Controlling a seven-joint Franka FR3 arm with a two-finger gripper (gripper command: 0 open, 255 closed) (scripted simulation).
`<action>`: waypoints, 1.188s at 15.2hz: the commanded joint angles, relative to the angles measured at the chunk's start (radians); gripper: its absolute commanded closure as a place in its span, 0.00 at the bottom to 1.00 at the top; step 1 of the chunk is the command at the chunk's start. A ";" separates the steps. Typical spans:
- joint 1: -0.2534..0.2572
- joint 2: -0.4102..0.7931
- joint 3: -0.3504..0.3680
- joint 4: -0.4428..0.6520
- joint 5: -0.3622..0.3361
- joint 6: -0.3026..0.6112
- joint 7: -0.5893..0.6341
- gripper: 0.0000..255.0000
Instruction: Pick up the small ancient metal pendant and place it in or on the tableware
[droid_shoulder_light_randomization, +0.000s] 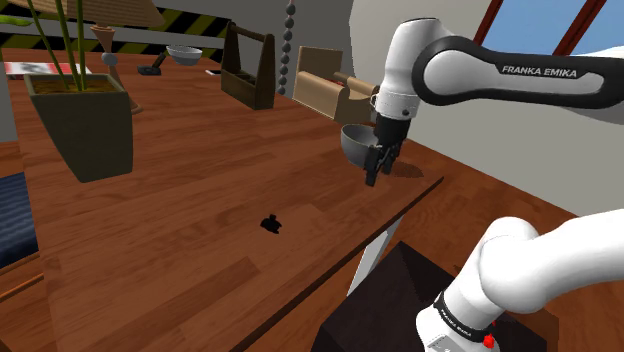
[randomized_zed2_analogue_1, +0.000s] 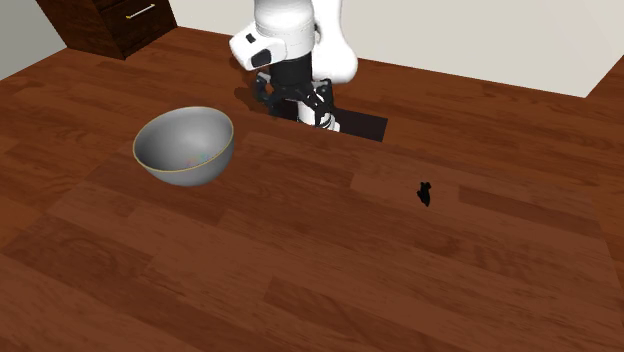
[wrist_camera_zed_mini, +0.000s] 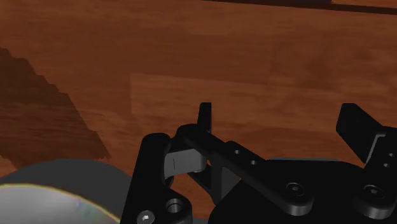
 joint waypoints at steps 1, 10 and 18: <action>0.027 0.031 0.033 0.012 0.020 0.037 0.009 0.00; 0.120 0.205 0.170 0.128 0.062 0.176 0.041 0.00; 0.185 0.374 0.294 0.269 0.037 0.271 0.084 0.00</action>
